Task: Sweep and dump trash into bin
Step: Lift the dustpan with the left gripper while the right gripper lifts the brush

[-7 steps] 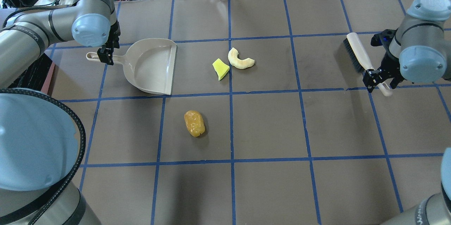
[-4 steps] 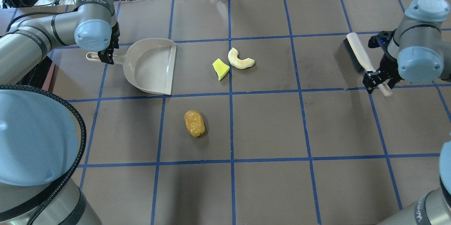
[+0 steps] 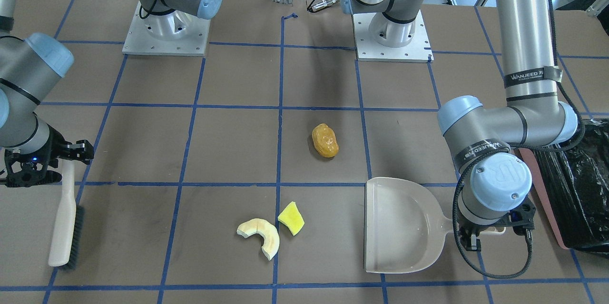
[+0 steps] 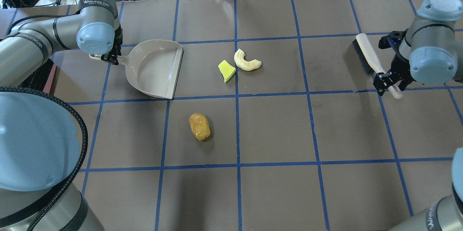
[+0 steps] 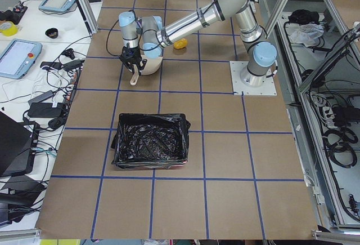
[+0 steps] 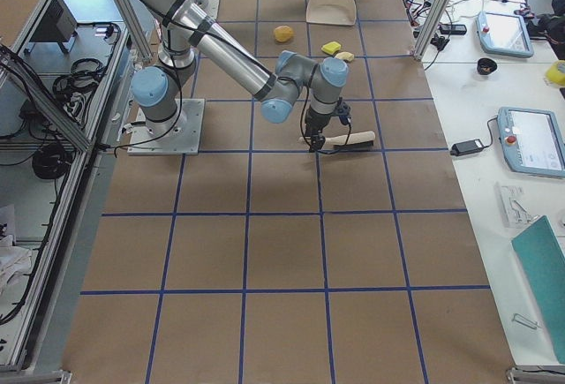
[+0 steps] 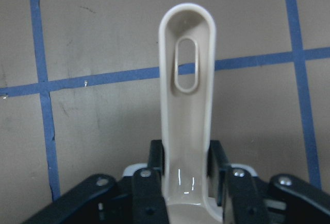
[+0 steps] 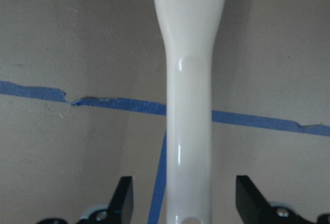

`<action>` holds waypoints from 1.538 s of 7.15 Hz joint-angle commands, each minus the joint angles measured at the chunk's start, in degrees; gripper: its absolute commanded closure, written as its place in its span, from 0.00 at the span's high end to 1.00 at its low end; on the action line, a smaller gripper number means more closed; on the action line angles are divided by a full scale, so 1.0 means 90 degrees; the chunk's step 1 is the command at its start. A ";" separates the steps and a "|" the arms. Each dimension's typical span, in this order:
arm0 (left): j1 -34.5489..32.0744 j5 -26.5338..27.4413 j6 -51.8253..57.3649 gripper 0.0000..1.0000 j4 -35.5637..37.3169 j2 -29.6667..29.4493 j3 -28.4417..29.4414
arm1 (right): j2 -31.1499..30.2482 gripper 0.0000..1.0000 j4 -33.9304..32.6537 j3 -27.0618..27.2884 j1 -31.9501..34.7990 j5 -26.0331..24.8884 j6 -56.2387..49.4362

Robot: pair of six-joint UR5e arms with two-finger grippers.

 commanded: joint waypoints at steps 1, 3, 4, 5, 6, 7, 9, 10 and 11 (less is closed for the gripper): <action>0.0002 0.0016 -0.0005 0.00 -0.0016 0.0056 0.0138 | -0.0009 0.65 0.0026 -0.0010 -0.0001 0.0022 -0.0006; -0.0008 0.0182 -0.0394 0.00 -0.0287 0.0105 0.0382 | -0.0019 0.52 0.0036 -0.0019 0.0008 0.0022 -0.0006; -0.0018 0.0182 -0.0648 0.00 -0.0531 0.0067 0.0596 | -0.0019 0.44 0.0027 -0.0029 0.0008 0.0205 0.0023; -0.0057 0.0124 -0.1105 0.00 -0.0949 -0.0030 0.0937 | -0.0038 0.26 0.0036 -0.0039 0.0008 0.0246 0.0033; -0.0105 0.0085 -0.1448 0.00 -0.1456 -0.0109 0.1230 | -0.0068 0.19 0.0046 -0.0039 0.0008 0.0246 0.0033; -0.0270 0.0084 -0.1606 0.00 -0.1461 -0.0187 0.1320 | -0.0068 0.15 0.0046 -0.0039 0.0008 0.0246 0.0024; -0.0709 0.0181 -0.1813 0.00 -0.1452 -0.0372 0.1408 | -0.0078 0.06 -0.0012 -0.0039 0.0018 0.0256 0.0033; -0.0924 0.0327 -0.1822 0.00 -0.1452 -0.0470 0.1534 | -0.0174 0.06 -0.0003 -0.0039 0.0028 0.0420 0.0053; -0.1090 0.0358 -0.1909 0.00 -0.1461 -0.0567 0.1661 | -0.0340 0.06 -0.0013 -0.0049 0.0086 0.0451 0.0063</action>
